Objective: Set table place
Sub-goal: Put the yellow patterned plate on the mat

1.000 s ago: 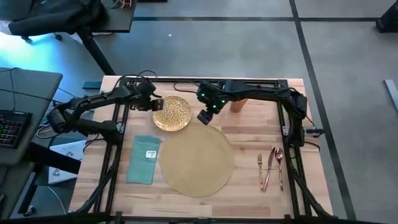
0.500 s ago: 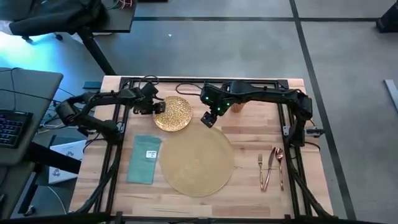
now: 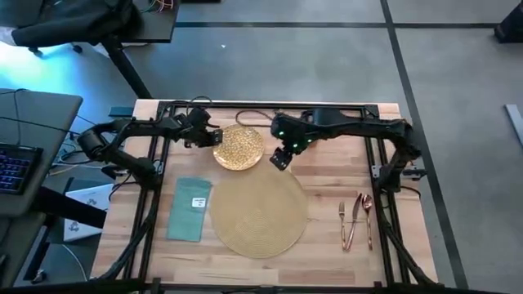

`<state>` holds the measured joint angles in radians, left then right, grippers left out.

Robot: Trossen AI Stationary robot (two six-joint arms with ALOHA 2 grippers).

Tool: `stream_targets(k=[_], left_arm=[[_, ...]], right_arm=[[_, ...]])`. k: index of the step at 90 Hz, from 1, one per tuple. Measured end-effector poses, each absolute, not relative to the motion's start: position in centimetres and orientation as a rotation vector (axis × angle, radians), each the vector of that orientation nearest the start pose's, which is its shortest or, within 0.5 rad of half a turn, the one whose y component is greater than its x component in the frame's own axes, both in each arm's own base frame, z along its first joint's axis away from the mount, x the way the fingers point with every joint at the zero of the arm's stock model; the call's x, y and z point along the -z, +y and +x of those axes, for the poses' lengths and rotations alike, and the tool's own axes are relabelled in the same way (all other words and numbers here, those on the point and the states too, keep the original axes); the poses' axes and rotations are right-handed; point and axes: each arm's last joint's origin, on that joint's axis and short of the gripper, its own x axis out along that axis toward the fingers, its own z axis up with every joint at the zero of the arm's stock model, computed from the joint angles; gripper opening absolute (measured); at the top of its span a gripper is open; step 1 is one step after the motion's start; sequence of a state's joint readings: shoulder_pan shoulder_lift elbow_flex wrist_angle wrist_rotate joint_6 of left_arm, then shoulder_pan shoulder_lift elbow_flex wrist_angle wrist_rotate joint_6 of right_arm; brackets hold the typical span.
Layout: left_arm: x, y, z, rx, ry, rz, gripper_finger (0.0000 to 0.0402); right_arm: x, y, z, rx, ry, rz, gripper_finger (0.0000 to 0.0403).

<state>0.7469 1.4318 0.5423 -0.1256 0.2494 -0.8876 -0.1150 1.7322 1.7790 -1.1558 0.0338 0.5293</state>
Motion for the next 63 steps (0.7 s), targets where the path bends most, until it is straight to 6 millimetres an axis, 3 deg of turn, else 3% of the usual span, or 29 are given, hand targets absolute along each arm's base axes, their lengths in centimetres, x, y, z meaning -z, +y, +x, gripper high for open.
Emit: stream_targets(k=[12, 36, 50, 63], left_arm=[[-14.9, 15.7, 18.6, -0.747, 0.489, -1.345, 0.0003], [-18.3, 14.6, 18.8, -0.56, 0.356, -1.376, 0.0002], [-19.9, 12.7, 19.4, -0.41, 0.368, -1.38, 0.0001], [-20.6, 9.1, 20.8, -0.256, 0.466, -1.366, 0.0001]], right_arm=[[-37.9, -4.1, 31.9, 0.496, 0.936, 0.507, 0.0178], [-42.3, -3.9, 26.8, 0.625, 0.74, 0.484, 0.0177], [-43.5, -3.8, 25.1, 0.661, 0.684, 0.467, 0.0177], [-43.9, -3.8, 24.4, 0.662, 0.675, 0.466, 0.0177]])
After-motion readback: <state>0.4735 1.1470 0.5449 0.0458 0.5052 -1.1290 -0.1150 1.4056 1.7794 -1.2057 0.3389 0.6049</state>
